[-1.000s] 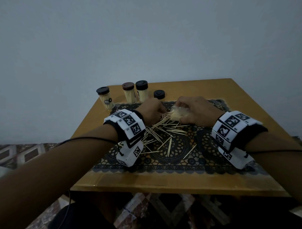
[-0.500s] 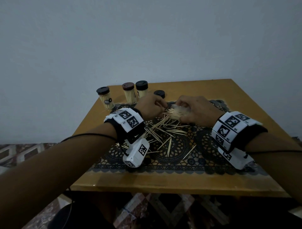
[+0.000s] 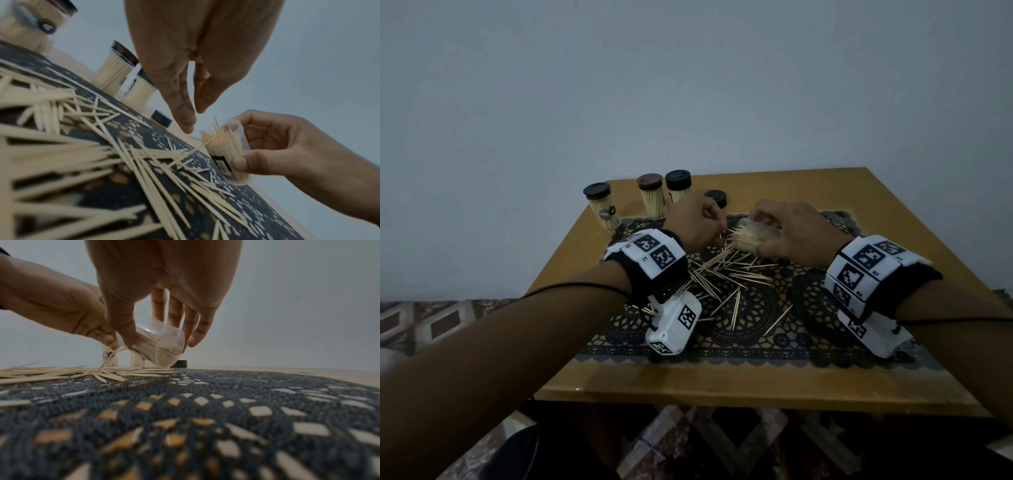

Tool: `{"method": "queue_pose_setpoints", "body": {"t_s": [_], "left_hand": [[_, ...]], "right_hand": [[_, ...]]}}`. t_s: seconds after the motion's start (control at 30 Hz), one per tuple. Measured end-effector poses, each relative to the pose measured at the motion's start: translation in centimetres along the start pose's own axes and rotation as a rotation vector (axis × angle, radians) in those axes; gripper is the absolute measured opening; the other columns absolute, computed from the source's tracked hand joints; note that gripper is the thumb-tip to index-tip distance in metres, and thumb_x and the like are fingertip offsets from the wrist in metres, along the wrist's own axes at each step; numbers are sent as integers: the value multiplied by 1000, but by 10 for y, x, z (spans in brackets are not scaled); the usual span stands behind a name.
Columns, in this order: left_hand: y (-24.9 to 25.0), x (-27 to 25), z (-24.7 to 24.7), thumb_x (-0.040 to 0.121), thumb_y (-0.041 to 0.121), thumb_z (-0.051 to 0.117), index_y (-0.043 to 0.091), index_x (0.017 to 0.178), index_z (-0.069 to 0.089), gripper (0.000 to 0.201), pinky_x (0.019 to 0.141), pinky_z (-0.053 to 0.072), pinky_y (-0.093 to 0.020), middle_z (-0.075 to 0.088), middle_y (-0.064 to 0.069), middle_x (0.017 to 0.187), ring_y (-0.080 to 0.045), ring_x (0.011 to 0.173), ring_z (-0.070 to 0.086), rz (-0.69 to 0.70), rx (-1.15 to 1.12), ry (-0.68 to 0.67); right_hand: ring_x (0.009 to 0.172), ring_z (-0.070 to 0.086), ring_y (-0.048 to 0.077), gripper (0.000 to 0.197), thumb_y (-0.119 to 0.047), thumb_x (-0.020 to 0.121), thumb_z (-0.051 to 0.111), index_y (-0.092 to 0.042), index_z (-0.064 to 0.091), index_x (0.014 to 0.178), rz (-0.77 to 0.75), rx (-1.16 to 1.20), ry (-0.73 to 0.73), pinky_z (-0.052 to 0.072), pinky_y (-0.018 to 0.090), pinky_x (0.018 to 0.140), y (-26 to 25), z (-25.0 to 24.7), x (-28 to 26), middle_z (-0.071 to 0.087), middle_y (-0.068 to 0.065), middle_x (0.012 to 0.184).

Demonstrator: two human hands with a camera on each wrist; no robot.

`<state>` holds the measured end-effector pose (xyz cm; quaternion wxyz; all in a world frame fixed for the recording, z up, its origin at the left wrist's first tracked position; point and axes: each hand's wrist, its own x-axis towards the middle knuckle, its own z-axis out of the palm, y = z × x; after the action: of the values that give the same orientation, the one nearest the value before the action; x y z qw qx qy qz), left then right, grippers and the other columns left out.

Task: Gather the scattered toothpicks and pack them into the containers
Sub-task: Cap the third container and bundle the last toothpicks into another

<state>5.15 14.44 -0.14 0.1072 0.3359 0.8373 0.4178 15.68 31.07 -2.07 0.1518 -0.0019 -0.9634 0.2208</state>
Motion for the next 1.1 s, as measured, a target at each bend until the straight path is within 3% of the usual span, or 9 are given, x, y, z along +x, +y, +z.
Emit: {"method": "queue_pose_setpoints", "body": {"t_s": [0.17,0.3,0.37,0.5,0.57,0.63,0.73,0.83,1.1], "left_hand": [[-4,-2,-12,84,-6,62,-3,83,65,5,77,58,-42,68,-23,85,-34,78,68,-39,-150,-155],[4,-7,-13,90,1,60,-4,98,68,12,63,51,-27,70,-20,90,-21,73,61,39,-166,-230],[2,-9,-24,93,5,56,1,104,68,17,67,52,-29,70,-18,97,-20,76,62,45,-124,-219],[-21,-22,-57,97,22,53,11,114,63,23,84,52,-34,66,-5,105,-14,88,62,99,352,-203],[-34,-31,-66,97,35,50,11,122,56,35,86,49,-34,61,-5,115,-18,98,58,5,695,-218],[-46,-38,-69,99,44,40,8,125,50,45,86,44,-33,56,-11,122,-23,102,53,-164,872,-301],[-54,-47,-64,101,46,31,3,132,43,54,97,41,-35,49,-16,135,-29,117,49,-308,767,-416],[-46,-52,-52,103,36,34,4,147,27,54,109,34,-37,34,-14,151,-28,134,37,-278,600,-419],[-41,-53,-44,96,13,53,10,132,52,36,101,45,-35,59,-4,126,-19,117,55,29,477,-244]], "right_hand": [[86,61,17,43,-22,71,82,-15,63,109,-12,12,8,51,28,72,0,1,1,65,1,100],[84,61,16,44,-25,70,84,-17,64,108,-3,32,25,47,20,67,3,2,1,66,0,98],[86,61,16,44,-27,71,84,-18,63,109,0,22,22,46,19,67,4,2,2,65,0,100],[88,59,16,45,-28,73,82,-16,63,112,3,2,11,45,18,68,6,3,3,65,1,103],[89,59,17,46,-28,73,82,-15,63,112,7,2,10,47,23,71,5,3,3,65,3,103],[88,59,17,45,-27,73,83,-14,64,112,10,7,11,47,25,71,6,3,3,66,4,103],[87,59,16,44,-26,73,83,-14,64,111,8,9,15,44,21,68,6,3,3,66,4,103],[88,58,16,45,-26,73,82,-14,64,112,9,9,11,43,19,67,7,3,3,65,3,103],[88,59,18,44,-28,73,82,-15,63,111,11,10,10,52,30,72,5,1,2,65,3,103]]}}
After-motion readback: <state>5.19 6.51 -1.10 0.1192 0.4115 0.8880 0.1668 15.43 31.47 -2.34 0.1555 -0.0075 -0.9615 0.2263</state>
